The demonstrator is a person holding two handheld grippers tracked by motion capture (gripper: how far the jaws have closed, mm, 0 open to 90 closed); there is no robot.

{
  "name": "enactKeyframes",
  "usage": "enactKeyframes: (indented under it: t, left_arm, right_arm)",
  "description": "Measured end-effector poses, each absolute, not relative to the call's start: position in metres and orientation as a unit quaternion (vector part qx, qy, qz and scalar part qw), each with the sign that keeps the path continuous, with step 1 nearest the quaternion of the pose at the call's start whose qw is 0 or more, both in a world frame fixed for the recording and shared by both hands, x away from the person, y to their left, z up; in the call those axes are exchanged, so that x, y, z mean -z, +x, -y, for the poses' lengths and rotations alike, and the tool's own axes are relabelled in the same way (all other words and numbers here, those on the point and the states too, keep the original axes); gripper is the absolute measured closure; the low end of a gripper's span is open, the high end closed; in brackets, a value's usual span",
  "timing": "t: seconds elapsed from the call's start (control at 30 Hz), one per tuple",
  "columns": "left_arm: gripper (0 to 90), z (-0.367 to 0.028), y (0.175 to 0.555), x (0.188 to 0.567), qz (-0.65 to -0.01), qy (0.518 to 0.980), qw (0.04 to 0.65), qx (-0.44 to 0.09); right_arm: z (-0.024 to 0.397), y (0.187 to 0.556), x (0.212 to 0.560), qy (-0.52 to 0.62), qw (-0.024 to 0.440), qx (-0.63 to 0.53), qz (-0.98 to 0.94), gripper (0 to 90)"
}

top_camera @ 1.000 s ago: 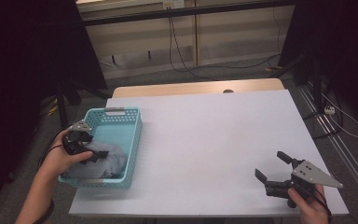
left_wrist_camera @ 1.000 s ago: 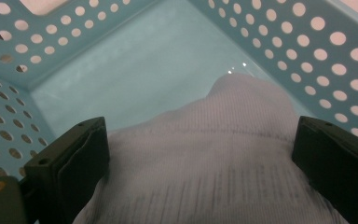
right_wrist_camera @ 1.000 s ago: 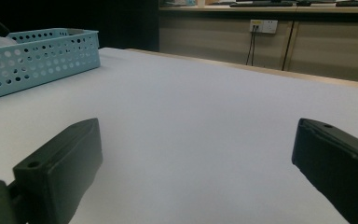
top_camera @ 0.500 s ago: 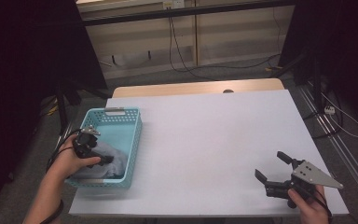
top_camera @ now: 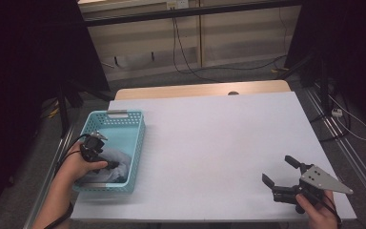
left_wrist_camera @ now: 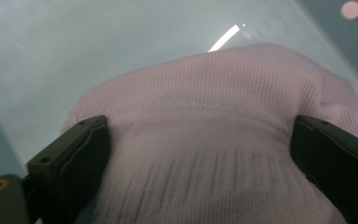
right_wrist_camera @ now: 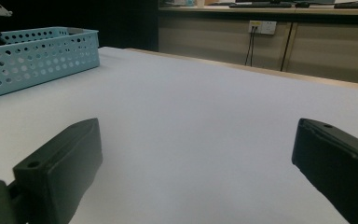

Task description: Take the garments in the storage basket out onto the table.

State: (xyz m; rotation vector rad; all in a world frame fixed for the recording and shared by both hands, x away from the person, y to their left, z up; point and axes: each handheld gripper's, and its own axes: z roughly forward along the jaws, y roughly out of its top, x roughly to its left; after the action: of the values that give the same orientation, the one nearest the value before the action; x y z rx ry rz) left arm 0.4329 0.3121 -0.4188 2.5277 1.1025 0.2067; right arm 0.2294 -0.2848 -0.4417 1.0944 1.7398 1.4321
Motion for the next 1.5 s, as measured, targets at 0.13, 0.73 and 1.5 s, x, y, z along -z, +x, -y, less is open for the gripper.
enactKeyframes:
  t: [0.13, 0.73, 1.5]
  left_arm:
    - [8.1, -0.311, 0.434, 0.42, -0.396, 0.897, 0.183, -0.071]
    - [40.9, -0.306, 0.441, 0.413, -0.4, 0.902, 0.144, -0.074]
    - [60.3, -0.306, 0.451, 0.375, -0.48, 0.864, 0.137, -0.06]
  right_arm:
    - [0.285, 0.229, 0.442, 0.417, 0.314, -0.541, -0.66, 1.2]
    - [0.285, 0.229, 0.443, 0.418, 0.313, -0.537, -0.663, 1.2]
    - [0.285, 0.231, 0.444, 0.426, 0.302, -0.542, -0.658, 1.2]
